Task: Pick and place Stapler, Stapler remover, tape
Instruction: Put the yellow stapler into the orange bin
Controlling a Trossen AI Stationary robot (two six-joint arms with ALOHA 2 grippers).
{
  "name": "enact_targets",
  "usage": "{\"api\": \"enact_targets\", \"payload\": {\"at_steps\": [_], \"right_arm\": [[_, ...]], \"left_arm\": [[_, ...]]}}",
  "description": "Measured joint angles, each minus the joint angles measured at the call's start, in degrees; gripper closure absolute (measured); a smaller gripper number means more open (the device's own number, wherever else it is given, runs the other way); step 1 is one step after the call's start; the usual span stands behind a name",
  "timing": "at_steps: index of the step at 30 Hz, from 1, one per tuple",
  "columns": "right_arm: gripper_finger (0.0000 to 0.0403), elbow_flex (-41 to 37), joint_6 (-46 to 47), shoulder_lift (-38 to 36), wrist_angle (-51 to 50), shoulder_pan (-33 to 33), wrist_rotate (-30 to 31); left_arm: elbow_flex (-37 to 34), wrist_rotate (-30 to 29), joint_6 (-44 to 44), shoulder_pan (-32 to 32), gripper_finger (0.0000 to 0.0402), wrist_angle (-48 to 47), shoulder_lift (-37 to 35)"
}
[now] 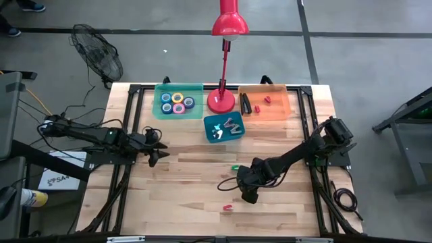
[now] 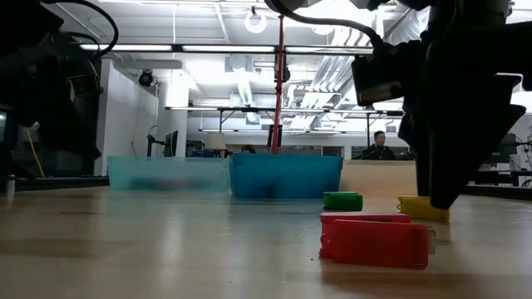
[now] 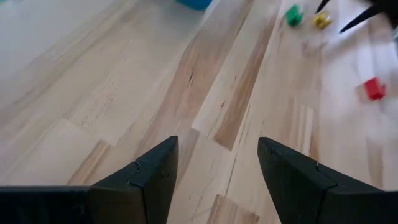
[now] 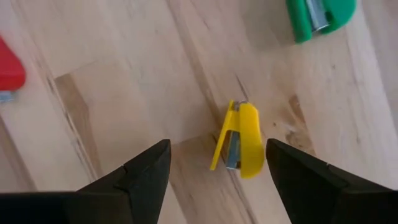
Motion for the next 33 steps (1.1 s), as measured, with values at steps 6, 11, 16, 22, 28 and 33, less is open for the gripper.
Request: {"api": "enact_targets", "payload": {"at_steps": [6, 11, 16, 22, 28, 33], "right_arm": [[0.0149, 0.0, 0.0, 0.0, -0.8, 0.0, 1.7], [0.0149, 0.0, 0.0, 0.0, -1.3, 0.0, 2.0], [0.0151, 0.0, -0.1, 0.0, -1.7, 0.0, 2.2], [0.017, 0.0, -0.1, 0.9, -1.7, 0.0, 2.3], [0.0198, 0.0, -0.2, 1.8, -1.8, 0.6, 2.7], [0.0223, 0.1, -0.1, 1.9, -2.7, 1.1, 3.5]], "left_arm": [[-0.5, -0.6, 2.4, 0.0, 0.0184, 0.3, -5.4], [-0.5, -0.8, 8.7, 0.0, 0.0184, 0.5, -11.5], [-0.5, -0.8, 13.4, 0.0, 0.0184, -0.4, -18.6], [-0.4, -1.5, 15.2, 0.0, 0.0184, -0.8, -18.9], [-0.4, -2.3, 15.6, 0.0, 0.0184, -1.0, -19.2], [-0.4, -1.3, 15.5, 0.0, 0.0184, -1.1, -19.2]]}}
